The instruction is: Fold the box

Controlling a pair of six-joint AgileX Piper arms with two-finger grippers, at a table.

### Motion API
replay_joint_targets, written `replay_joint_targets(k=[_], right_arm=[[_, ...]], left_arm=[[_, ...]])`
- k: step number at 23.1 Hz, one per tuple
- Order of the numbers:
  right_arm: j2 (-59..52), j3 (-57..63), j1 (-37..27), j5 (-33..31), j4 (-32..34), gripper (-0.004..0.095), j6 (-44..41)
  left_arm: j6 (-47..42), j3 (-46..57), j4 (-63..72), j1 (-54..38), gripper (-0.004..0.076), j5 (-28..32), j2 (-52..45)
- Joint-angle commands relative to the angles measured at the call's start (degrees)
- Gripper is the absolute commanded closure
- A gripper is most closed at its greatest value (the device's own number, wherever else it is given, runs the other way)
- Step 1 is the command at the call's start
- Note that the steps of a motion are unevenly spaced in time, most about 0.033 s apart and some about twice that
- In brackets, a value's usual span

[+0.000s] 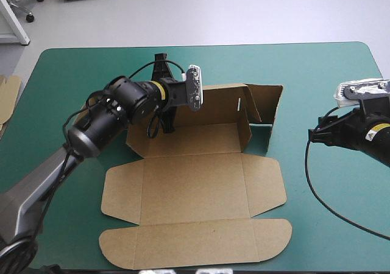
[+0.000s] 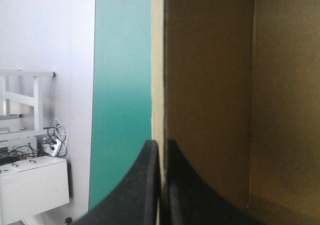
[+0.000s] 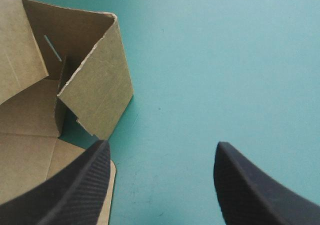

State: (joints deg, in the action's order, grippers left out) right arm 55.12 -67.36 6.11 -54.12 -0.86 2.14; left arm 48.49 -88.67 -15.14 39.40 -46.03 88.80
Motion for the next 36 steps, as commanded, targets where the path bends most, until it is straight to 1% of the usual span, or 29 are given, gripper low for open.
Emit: replay_joint_targets(k=[1,2,3,5,7,9,12,16,19,20,23,24,25,26,28,29,30,31,32,33,34,35,36], right_arm=[[-0.9,-1.9,-0.6,0.9,0.5,0.0346,-1.0],[-0.8,-1.9,-0.6,0.8,-0.2,0.0346,-1.0],[-0.8,-2.0,-0.6,0.8,-0.2,0.0346,-1.0],[-0.8,-2.0,-0.6,0.8,-0.2,0.0346,-1.2],[-0.8,-2.0,-0.6,0.9,-0.2,0.0346,-1.2],[-0.7,-2.1,-0.6,1.6,-0.2,0.0346,-1.2],[-0.1,-2.3,-0.6,2.7,-0.2,0.0347,-2.1],[3.1,-2.5,-0.6,3.5,0.3,0.0397,-3.6],[6.2,-4.5,-0.7,3.7,0.2,0.0426,-3.6],[8.3,-6.8,-1.4,3.6,-0.3,0.0428,-3.6],[12.0,-11.5,-3.5,3.2,-0.5,0.0428,-3.0],[14.3,-14.5,-4.6,2.3,-1.7,0.0428,-1.5],[15.7,-16.1,-5.2,1.7,-3.0,0.0428,-0.4],[18.1,-18.8,-6.1,0.5,-4.3,0.0428,0.8],[22.2,-22.5,-8.3,0.0,-6.4,0.0428,2.1],[23.8,-23.7,-9.1,0.0,-7.6,0.0428,2.6],[26.9,-26.2,-11.1,-0.9,-10.8,0.0428,4.5],[28.5,-27.1,-11.8,-1.4,-12.6,0.0428,5.1],[31.5,-29.2,-12.8,-3.4,-17.8,0.0428,8.1],[34.2,-30.9,-13.1,-4.1,-21.7,0.0428,10.4],[35.8,-31.8,-13.1,-4.1,-23.6,0.0428,10.9],[38.7,-33.8,-13.1,-4.2,-27.5,0.0428,12.1],[40.4,-35.1,-13.1,-4.4,-28.8,0.0428,12.3]], left_arm=[[-11.7,9.5,-11.7,4.6,0.0738,10.1,-7.7],[-17.7,12.4,-16.8,6.2,0.0738,11.4,-8.7],[-25.1,15.6,-24.7,8.2,0.0738,11.1,-9.5],[-32.1,18.8,-33.7,10.1,0.0738,10.3,-9.7],[-34.5,21.0,-36.9,11.2,0.0738,9.8,-9.7],[-34.4,22.6,-36.6,11.3,0.0738,11.7,-9.6],[-34.3,22.8,-37.3,11.3,0.0738,12.7,-8.7],[-35.6,22.8,-38.6,11.3,0.0738,12.8,-7.8],[-41.6,22.9,-44.3,11.3,0.0738,14.1,-7.7],[-47.8,22.9,-51.5,11.3,0.0738,14.5,-7.7],[-57.8,23.2,-61.9,11.3,0.0738,13.8,-7.2],[-61.8,24.4,-67.9,11.3,0.0738,13.8,-7.1],[-63.0,25.2,-70.3,11.6,0.0738,13.8,-7.0],[-67.7,27.3,-75.8,12.1,0.0738,12.2,-6.5],[-74.5,30.4,-81.5,12.7,0.0738,11.3,-6.3],[-76.4,31.2,-82.5,13.2,0.0738,11.1,-6.3],[-78.3,31.9,-84.8,13.8,0.0738,10.3,-6.3],[-78.6,31.9,-85.6,13.8,0.0738,10.3,-6.3],[-79.2,31.7,-85.9,13.8,0.0738,10.5,-6.3],[-79.3,31.6,-85.9,13.8,0.0738,11.5,-6.3],[-79.7,31.6,-85.9,13.8,0.0738,12.5,-6.3],[-80.3,31.6,-85.9,13.8,0.0738,13.6,-6.3],[-80.3,31.6,-85.9,13.8,0.0738,13.7,-6.3]])
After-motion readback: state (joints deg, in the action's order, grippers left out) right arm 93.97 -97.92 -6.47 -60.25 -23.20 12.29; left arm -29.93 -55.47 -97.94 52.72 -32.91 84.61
